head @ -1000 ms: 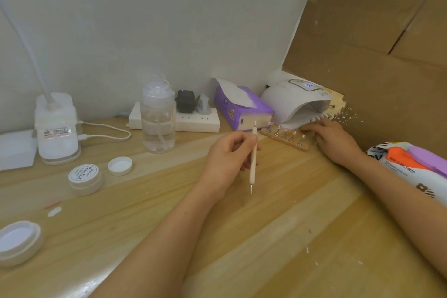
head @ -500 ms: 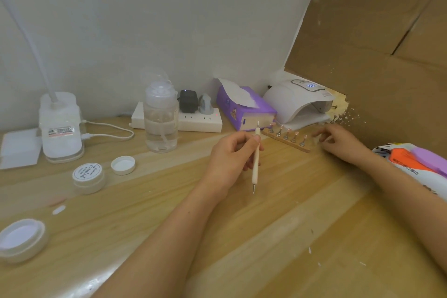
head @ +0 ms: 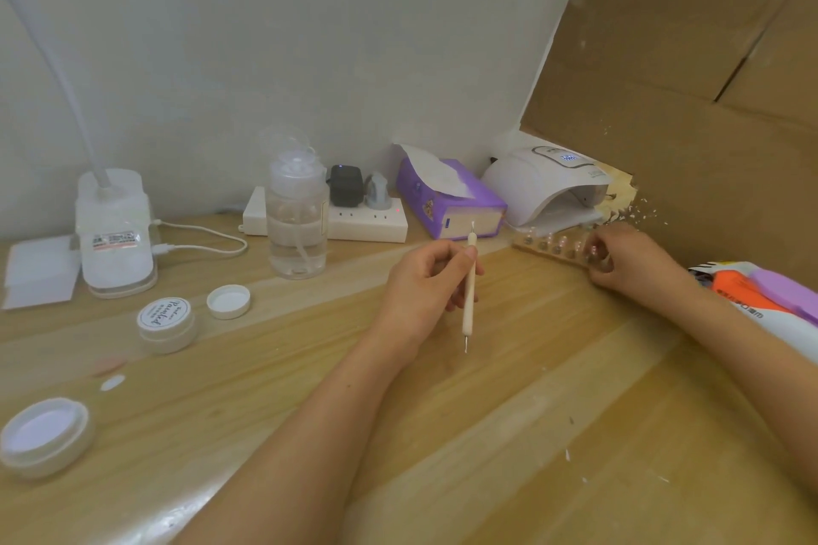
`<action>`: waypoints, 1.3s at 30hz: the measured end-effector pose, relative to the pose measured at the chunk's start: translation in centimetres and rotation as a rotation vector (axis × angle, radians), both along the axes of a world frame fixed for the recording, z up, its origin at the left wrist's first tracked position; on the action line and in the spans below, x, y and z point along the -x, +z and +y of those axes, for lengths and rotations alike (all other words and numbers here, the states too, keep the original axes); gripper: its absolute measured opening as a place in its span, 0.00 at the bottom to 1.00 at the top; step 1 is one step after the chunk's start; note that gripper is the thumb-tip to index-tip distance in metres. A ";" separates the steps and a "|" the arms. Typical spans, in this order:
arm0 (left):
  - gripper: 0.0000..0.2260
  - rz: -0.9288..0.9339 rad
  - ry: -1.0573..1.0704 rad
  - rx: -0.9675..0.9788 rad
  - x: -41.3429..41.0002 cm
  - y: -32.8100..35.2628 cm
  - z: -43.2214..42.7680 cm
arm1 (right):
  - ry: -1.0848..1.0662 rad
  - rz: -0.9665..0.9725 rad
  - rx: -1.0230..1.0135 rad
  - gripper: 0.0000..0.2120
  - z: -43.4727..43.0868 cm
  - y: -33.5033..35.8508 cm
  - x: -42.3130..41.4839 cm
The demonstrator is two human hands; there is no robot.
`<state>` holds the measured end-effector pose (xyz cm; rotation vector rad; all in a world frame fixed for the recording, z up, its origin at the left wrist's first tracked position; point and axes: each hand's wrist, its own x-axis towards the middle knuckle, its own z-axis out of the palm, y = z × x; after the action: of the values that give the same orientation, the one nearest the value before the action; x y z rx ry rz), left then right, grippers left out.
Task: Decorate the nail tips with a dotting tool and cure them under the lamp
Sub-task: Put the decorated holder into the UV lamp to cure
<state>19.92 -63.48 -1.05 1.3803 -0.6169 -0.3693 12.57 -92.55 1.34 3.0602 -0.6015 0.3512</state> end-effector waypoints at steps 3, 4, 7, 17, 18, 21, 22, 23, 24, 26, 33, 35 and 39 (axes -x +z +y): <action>0.12 -0.002 0.001 -0.010 0.0 0.0 0.0 | -0.163 0.114 0.126 0.10 -0.6 -0.1 -0.2; 0.12 -0.001 -0.001 -0.011 0.1 0.0 0.0 | -0.195 0.126 0.130 0.11 -0.8 -0.1 -0.3; 0.12 0.001 -0.004 -0.010 0.1 0.1 0.0 | -0.249 0.108 0.088 0.06 -1.2 0.4 -1.2; 0.11 0.022 -0.017 -0.004 0.0 0.0 0.0 | -0.452 -0.156 -0.381 0.14 -2.9 0.7 -7.2; 0.11 0.021 -0.019 -0.003 0.0 0.0 0.1 | -0.451 -0.212 -0.425 0.12 -3.2 0.4 -7.7; 0.11 0.026 -0.023 0.001 0.0 0.1 0.1 | -0.425 -0.390 -0.573 0.16 -3.4 -0.6 -8.1; 0.11 0.027 -0.022 0.003 0.0 0.1 0.0 | -0.424 -0.437 -0.613 0.17 -3.3 -0.8 -7.9; 0.11 0.026 -0.021 0.004 0.0 0.2 0.0 | -0.414 -0.479 -0.646 0.17 -3.3 -1.1 -7.7; 0.11 0.025 -0.019 0.004 0.0 0.2 0.0 | -0.390 -0.524 -0.678 0.17 -3.2 -1.3 -7.3; 0.11 0.020 -0.016 0.000 0.0 0.1 -0.1 | -0.300 -0.654 -0.685 0.14 -2.8 -1.6 -6.6; 0.11 0.015 -0.014 -0.001 0.0 -0.1 -0.1 | -0.120 -0.510 -0.106 0.17 -1.8 2.6 -7.8; 0.11 0.016 -0.015 0.003 0.0 -0.1 -0.1 | -0.151 -0.299 -0.061 0.19 -2.1 4.2 -9.1; 0.11 0.021 -0.016 0.009 -0.1 -0.1 -0.1 | -0.199 -0.132 -0.058 0.21 -2.8 5.8 -11.1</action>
<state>19.97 -63.55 -1.15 1.3617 -0.6115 -0.3931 23.64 -95.30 7.11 3.0117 -0.9287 0.5423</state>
